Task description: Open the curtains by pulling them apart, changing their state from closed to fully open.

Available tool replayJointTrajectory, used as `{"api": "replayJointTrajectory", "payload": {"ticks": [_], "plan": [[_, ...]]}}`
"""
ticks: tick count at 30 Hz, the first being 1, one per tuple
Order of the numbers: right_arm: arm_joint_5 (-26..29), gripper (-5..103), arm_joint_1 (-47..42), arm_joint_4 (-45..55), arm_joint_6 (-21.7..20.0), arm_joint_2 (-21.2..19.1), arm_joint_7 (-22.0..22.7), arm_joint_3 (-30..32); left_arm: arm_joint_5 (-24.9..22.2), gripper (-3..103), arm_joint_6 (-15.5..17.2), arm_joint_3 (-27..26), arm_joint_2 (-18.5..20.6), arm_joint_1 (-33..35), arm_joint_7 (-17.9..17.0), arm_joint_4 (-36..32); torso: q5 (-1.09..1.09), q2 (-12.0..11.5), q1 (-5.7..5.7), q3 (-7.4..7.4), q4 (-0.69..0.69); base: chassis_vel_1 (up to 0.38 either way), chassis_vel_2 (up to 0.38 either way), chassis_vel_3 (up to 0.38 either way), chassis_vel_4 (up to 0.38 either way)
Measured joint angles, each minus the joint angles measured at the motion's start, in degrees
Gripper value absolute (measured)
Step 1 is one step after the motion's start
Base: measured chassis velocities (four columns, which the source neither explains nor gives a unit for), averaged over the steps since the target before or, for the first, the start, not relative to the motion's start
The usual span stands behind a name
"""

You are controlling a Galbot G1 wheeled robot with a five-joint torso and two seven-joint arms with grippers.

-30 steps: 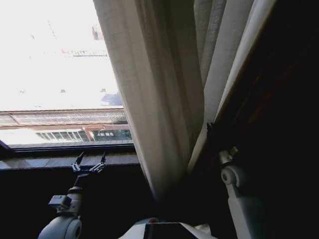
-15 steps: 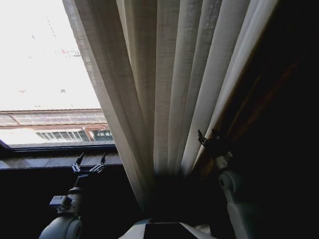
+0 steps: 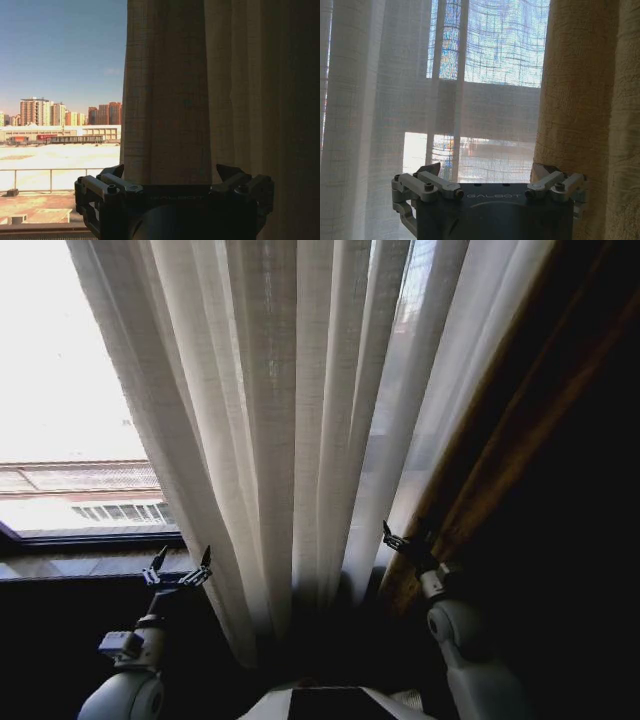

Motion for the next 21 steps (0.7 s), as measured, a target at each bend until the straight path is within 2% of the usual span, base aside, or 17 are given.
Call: {"api": "replayJointTrajectory", "payload": {"ticks": [11, 21], "plan": [[0.1, 100, 0.2, -0.3, 0.0, -0.1, 0.2, -0.2, 0.0, 100, -0.1, 0.0, 0.0, -0.1, 0.0, 0.2, 0.00, 0.0, 0.00, 0.00, 0.00, 0.102, 0.045, -0.091, -0.047], [0.2, 100, 0.5, -0.9, 0.1, 0.0, 0.3, -0.3, 0.2, 100, -0.2, 0.0, -0.2, 0.2, 0.0, 0.1, -0.01, 0.0, 0.00, 0.00, 0.00, 0.288, 0.194, -0.317, -0.177]]}}
